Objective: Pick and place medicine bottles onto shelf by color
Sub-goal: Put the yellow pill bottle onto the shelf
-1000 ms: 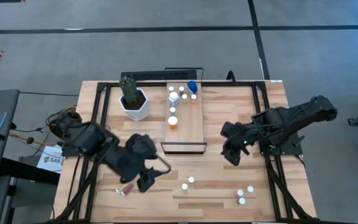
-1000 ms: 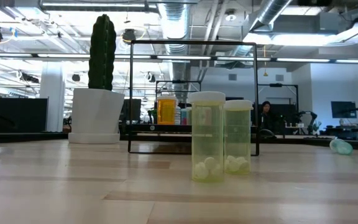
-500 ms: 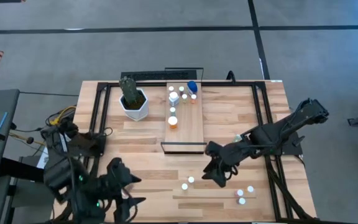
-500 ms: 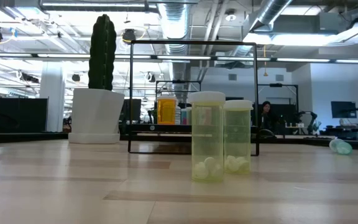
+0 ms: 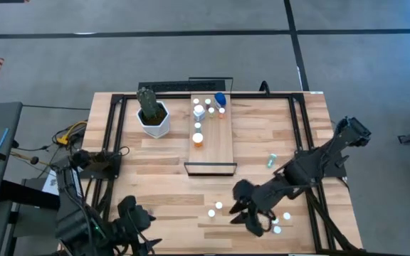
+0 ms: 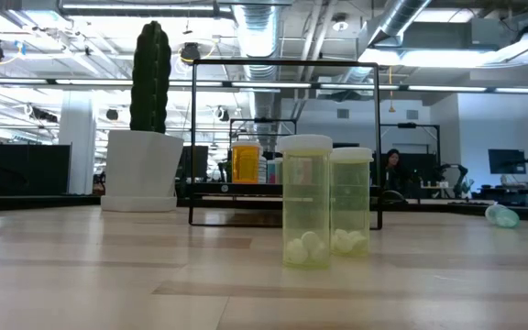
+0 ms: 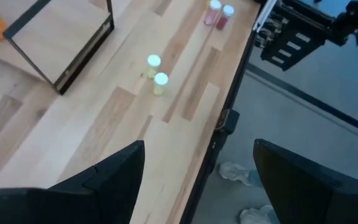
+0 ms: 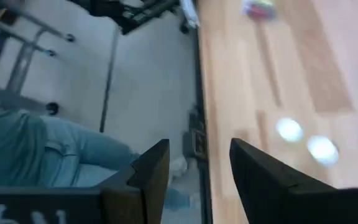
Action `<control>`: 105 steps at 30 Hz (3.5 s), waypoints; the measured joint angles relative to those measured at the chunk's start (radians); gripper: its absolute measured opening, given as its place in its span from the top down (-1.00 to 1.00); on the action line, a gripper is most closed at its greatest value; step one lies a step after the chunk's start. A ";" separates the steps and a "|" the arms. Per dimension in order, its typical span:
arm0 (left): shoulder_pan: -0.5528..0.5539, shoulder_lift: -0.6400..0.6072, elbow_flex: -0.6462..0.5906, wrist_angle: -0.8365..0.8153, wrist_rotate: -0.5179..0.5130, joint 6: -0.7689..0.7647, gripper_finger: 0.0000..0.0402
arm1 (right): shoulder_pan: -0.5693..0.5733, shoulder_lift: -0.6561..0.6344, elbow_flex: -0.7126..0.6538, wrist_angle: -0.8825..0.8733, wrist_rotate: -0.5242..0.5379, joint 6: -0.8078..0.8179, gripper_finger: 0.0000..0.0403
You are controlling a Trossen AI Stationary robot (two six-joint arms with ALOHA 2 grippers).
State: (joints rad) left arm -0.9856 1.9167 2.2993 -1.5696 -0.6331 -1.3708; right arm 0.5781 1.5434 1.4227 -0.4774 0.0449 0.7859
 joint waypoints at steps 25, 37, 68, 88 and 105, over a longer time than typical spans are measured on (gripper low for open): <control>-0.012 0.003 -0.069 -0.001 -0.063 -0.108 -0.42 | -0.079 0.298 -0.002 -0.105 0.045 -0.585 0.05; -0.012 0.003 -0.069 -0.001 -0.088 -0.133 -0.42 | -0.111 0.307 0.000 -0.089 0.012 -0.468 0.05; 0.048 0.002 -0.069 -0.002 -0.087 -0.101 -0.42 | -0.142 0.394 -0.001 -0.124 0.040 -0.497 -0.12; 0.048 0.002 -0.069 -0.002 -0.086 -0.092 -0.42 | -0.151 0.397 -0.001 -0.116 0.036 -0.496 -0.12; 0.048 0.002 -0.069 -0.002 -0.084 -0.093 -0.42 | -0.175 0.397 -0.001 -0.123 0.036 -0.496 -0.06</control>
State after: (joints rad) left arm -0.9371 1.9186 2.2307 -1.5711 -0.7170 -1.4635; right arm 0.4030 1.9400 1.4216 -0.6003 0.0811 0.2897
